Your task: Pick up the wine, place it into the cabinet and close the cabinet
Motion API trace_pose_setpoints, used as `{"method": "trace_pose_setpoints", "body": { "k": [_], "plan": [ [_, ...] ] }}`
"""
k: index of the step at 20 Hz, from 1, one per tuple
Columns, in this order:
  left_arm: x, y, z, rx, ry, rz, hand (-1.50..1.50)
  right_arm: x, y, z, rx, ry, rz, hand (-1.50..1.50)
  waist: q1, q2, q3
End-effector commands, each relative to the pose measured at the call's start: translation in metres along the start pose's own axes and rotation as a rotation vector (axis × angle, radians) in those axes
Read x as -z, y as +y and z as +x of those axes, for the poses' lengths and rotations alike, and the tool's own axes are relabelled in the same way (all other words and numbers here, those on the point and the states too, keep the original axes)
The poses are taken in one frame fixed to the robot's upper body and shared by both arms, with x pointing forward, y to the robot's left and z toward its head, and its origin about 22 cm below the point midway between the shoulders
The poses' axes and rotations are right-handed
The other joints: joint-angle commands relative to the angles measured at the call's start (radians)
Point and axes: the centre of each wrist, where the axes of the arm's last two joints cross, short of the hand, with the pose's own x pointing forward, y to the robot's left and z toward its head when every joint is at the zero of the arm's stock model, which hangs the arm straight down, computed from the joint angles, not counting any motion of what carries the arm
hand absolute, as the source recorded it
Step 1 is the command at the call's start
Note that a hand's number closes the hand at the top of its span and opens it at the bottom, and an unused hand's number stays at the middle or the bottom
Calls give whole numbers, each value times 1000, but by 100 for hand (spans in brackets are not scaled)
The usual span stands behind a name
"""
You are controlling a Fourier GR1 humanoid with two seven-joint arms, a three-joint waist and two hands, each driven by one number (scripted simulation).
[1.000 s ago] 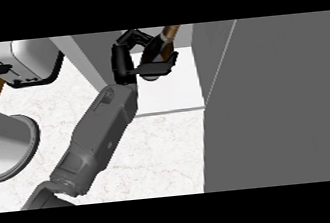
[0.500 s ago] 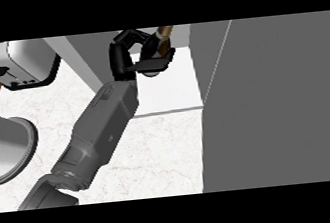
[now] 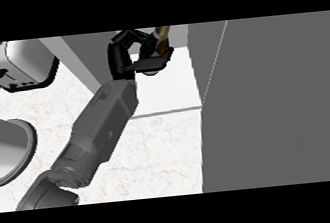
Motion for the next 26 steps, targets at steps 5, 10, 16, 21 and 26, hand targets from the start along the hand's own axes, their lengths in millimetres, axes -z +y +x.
{"method": "trace_pose_setpoints", "body": {
  "k": [5,10,16,21,26],
  "plan": [
    [-3,16,-13,55,40,51,150,-11,6,15,19,-42,38,-150,-6,14,-7],
    [-3,14,-13,128,53,50,-150,-8,2,10,36,-58,26,-150,-8,15,-6],
    [-20,23,-31,178,54,53,-150,-13,4,10,33,-35,16,-150,-13,15,-7],
    [-4,35,-22,213,45,48,-150,-4,2,7,15,-37,20,-150,-9,17,-7],
    [-15,28,-29,189,26,87,-150,-7,3,1,29,-42,25,-150,-12,18,-7]
  ]
}}
